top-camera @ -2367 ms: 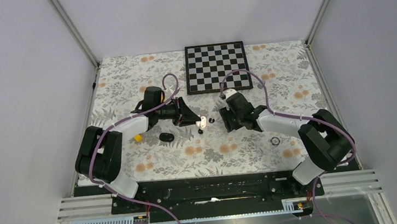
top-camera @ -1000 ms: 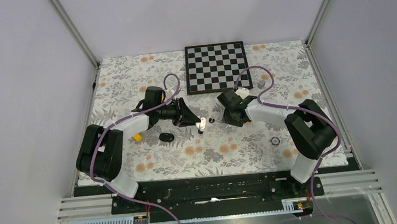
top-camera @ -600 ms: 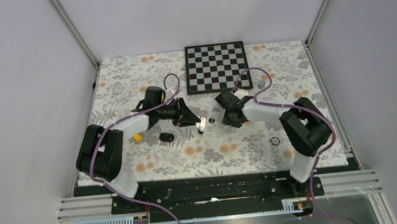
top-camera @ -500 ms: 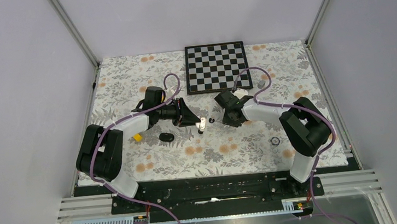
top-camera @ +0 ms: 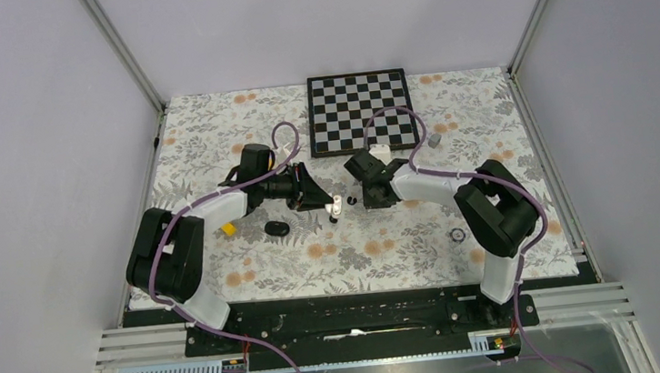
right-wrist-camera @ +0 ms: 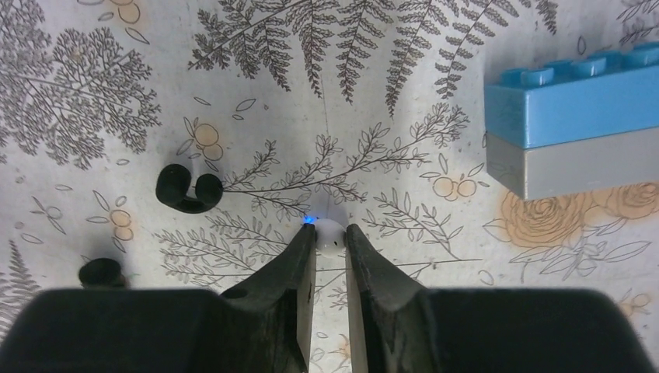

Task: Insert the wireless bluetooth earbuds into the charging case
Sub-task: Pick up the earbud from the center of the board.

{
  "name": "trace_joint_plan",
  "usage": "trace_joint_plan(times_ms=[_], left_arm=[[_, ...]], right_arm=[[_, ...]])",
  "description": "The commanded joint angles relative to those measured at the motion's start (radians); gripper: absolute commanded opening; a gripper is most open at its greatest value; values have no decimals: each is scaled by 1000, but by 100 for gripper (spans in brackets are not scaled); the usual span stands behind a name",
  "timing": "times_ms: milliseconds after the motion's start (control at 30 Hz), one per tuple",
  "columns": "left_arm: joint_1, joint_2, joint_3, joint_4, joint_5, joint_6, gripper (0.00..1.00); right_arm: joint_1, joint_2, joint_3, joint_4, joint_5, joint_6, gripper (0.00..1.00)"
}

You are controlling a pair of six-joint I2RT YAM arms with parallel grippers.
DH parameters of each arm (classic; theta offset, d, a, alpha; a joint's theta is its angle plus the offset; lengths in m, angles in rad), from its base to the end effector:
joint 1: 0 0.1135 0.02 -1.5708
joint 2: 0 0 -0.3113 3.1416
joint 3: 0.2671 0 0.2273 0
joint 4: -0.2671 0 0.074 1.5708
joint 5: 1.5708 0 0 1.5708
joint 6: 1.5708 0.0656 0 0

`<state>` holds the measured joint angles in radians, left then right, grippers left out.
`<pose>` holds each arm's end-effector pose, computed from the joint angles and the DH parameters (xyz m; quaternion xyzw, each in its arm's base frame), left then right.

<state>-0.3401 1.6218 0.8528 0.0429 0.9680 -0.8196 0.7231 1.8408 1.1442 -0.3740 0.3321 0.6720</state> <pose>0.2820 -0.1571 0.2412 -0.0064 0.8296 -0.5539 0.0710 0.2953 0.2321 0.1995 0.0165 0.9563 0.0341 0.2900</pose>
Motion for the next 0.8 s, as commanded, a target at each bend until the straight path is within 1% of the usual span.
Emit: trace_joint_plan(times_ms=[0, 33, 167, 233, 300, 367, 467, 567, 600, 667, 767], left_arm=[[0, -41, 0, 23, -3, 10, 0], [0, -40, -2, 23, -2, 10, 0], [0, -42, -3, 23, -4, 10, 0], [0, -46, -3, 23, -5, 8, 0], [0, -54, -6, 23, -8, 8, 0], [-1, -60, -11, 22, -15, 8, 0], [0, -69, -20, 18, -16, 8, 0], [-1, -78, -29, 18, -19, 9, 0], [-1, -78, -30, 18, -20, 10, 0], [-1, -76, -29, 19, -19, 10, 0], [0, -77, -25, 18, -19, 10, 0]], right_arm=[[7, -77, -55, 53, 19, -204, 14], [7, -93, -72, 81, -5, -256, 16], [7, -135, -134, 175, -148, -481, 29], [7, -134, -146, 180, -163, -533, 36], [8, -128, -145, 174, -159, -548, 43], [6, -126, -140, 162, -152, -522, 50], [6, -140, -127, 129, -108, -440, 50], [7, -189, -144, 126, -79, -323, 49], [6, -210, -155, 125, -80, -280, 49], [7, -237, -166, 116, -81, -194, 54], [7, -260, -177, 84, -60, -58, 54]])
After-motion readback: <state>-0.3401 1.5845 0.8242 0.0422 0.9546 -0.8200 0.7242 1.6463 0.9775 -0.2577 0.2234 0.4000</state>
